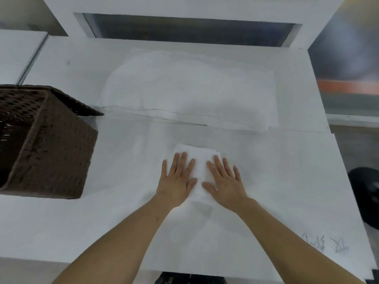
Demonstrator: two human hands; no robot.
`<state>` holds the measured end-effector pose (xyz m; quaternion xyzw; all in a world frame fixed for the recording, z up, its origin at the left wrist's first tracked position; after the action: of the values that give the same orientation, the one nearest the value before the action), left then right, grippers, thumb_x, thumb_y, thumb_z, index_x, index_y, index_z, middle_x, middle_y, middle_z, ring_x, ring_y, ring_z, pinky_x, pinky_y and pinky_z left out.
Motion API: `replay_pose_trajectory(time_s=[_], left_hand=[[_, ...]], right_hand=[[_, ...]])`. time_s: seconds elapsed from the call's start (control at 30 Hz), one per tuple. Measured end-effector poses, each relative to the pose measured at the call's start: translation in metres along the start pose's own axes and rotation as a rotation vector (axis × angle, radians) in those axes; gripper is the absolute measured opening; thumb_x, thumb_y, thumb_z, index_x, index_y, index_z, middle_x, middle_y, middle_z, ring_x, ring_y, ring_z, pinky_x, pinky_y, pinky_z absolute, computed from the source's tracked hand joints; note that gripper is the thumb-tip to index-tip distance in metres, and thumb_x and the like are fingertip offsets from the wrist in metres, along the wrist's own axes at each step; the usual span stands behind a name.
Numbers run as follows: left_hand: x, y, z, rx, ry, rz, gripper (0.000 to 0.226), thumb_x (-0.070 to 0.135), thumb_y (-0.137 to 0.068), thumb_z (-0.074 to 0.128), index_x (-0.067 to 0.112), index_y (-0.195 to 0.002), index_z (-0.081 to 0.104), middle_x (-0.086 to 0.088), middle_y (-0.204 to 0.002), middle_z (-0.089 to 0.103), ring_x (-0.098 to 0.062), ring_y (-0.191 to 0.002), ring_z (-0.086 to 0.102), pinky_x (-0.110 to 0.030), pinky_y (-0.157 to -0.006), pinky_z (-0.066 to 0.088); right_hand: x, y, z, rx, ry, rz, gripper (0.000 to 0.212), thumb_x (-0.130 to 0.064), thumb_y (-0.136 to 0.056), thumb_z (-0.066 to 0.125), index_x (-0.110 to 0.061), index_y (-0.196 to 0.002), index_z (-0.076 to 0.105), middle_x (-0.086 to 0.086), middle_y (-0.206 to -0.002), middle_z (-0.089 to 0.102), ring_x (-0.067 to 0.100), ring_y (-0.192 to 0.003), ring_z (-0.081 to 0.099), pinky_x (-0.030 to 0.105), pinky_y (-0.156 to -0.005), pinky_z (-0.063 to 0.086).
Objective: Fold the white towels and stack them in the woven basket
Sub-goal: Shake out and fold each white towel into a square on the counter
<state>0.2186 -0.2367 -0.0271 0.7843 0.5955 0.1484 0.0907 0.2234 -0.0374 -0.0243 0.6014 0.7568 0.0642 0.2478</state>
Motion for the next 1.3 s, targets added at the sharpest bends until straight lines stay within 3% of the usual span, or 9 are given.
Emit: replay_pose_trajectory(time_s=[0.13, 0.27, 0.4, 0.5, 0.57, 0.77, 1.1, 1.2, 1.3], left_hand=[[-0.005, 0.033, -0.002, 0.030, -0.040, 0.017, 0.063, 0.055, -0.105, 0.005, 0.029, -0.162, -0.003, -0.005, -0.170, -0.009, -0.026, -0.157, -0.008, -0.055, -0.124, -0.003], [-0.009, 0.058, 0.005, -0.023, -0.047, -0.024, 0.061, 0.055, -0.106, 0.006, 0.033, -0.160, -0.013, 0.000, -0.166, -0.026, -0.026, -0.154, -0.021, -0.052, -0.122, -0.013], [-0.011, 0.060, 0.003, -0.006, -0.044, -0.070, 0.064, 0.056, -0.103, 0.004, 0.033, -0.162, -0.004, 0.000, -0.170, -0.013, -0.028, -0.156, -0.011, -0.055, -0.124, -0.007], [-0.020, 0.064, 0.002, -0.034, -0.048, -0.078, 0.066, 0.057, -0.099, -0.005, 0.035, -0.161, -0.009, 0.002, -0.168, -0.019, -0.028, -0.155, -0.017, -0.056, -0.124, -0.008], [-0.030, 0.065, -0.003, -0.039, -0.055, -0.089, 0.068, 0.056, -0.097, -0.009, 0.034, -0.161, -0.011, 0.001, -0.168, -0.020, -0.027, -0.155, -0.020, -0.055, -0.124, -0.010], [-0.084, 0.058, -0.023, -0.038, -0.061, -0.139, 0.061, 0.049, -0.108, 0.016, 0.030, -0.162, -0.007, -0.002, -0.169, -0.018, -0.026, -0.155, -0.020, -0.053, -0.124, -0.012], [-0.208, 0.068, -0.050, 0.010, -0.081, -0.313, 0.065, 0.045, -0.108, 0.019, 0.022, -0.162, -0.008, -0.009, -0.169, -0.014, -0.029, -0.155, -0.016, -0.052, -0.125, -0.006], [-0.226, 0.070, -0.052, 0.039, -0.071, -0.316, 0.065, 0.045, -0.108, 0.023, 0.021, -0.163, -0.001, -0.014, -0.170, -0.008, -0.031, -0.156, -0.012, -0.052, -0.125, -0.004], [-0.237, 0.072, -0.047, 0.039, -0.085, -0.290, 0.065, 0.044, -0.108, 0.024, 0.020, -0.163, 0.000, -0.015, -0.169, -0.008, -0.030, -0.157, -0.010, -0.053, -0.125, 0.000]], right_hand=[[-0.002, 0.031, 0.006, 0.015, 0.052, -0.134, 0.081, -0.075, -0.098, 0.010, -0.030, -0.166, 0.001, -0.008, -0.171, -0.014, 0.016, -0.158, -0.013, 0.047, -0.130, 0.001], [-0.005, 0.035, 0.017, -0.028, 0.071, -0.142, 0.081, -0.073, -0.096, 0.005, -0.030, -0.165, -0.002, -0.006, -0.171, -0.015, 0.018, -0.159, -0.009, 0.044, -0.130, 0.004], [-0.007, 0.027, 0.018, -0.026, 0.113, -0.157, 0.080, -0.072, -0.098, 0.010, -0.030, -0.165, -0.001, -0.005, -0.172, -0.014, 0.018, -0.159, -0.009, 0.040, -0.130, 0.002], [-0.015, 0.022, 0.018, -0.053, 0.101, -0.168, 0.078, -0.069, -0.102, 0.021, -0.030, -0.165, -0.003, -0.005, -0.171, -0.017, 0.016, -0.159, -0.011, 0.033, -0.128, -0.002], [-0.028, 0.014, 0.017, -0.061, 0.110, -0.172, 0.079, -0.069, -0.100, 0.018, -0.029, -0.165, -0.004, -0.005, -0.171, -0.019, 0.016, -0.159, -0.011, 0.031, -0.126, -0.005], [-0.077, -0.026, 0.013, -0.085, 0.078, -0.163, 0.092, -0.077, -0.088, 0.003, -0.027, -0.165, -0.002, -0.002, -0.171, -0.018, 0.018, -0.159, -0.010, 0.030, -0.125, -0.005], [-0.187, -0.119, 0.002, -0.103, 0.065, -0.224, 0.100, -0.080, -0.080, 0.000, -0.028, -0.165, 0.000, 0.000, -0.172, -0.017, 0.020, -0.159, -0.009, 0.035, -0.128, 0.003], [-0.217, -0.142, 0.006, -0.102, 0.056, -0.235, 0.096, -0.079, -0.084, 0.005, -0.027, -0.165, 0.000, 0.000, -0.172, -0.016, 0.021, -0.160, -0.008, 0.037, -0.130, 0.005], [-0.237, -0.164, 0.007, -0.111, 0.080, -0.242, 0.083, -0.071, -0.099, 0.023, -0.028, -0.165, -0.002, -0.001, -0.171, -0.018, 0.019, -0.159, -0.010, 0.037, -0.130, 0.004]])
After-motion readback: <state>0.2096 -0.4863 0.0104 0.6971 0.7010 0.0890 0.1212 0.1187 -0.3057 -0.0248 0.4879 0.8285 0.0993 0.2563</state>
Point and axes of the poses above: each hand's wrist, its own y-axis away from the middle knuckle, its own z-axis out of the palm, x = y × z, the point moved 4 cm from there along -y, towards the middle knuckle
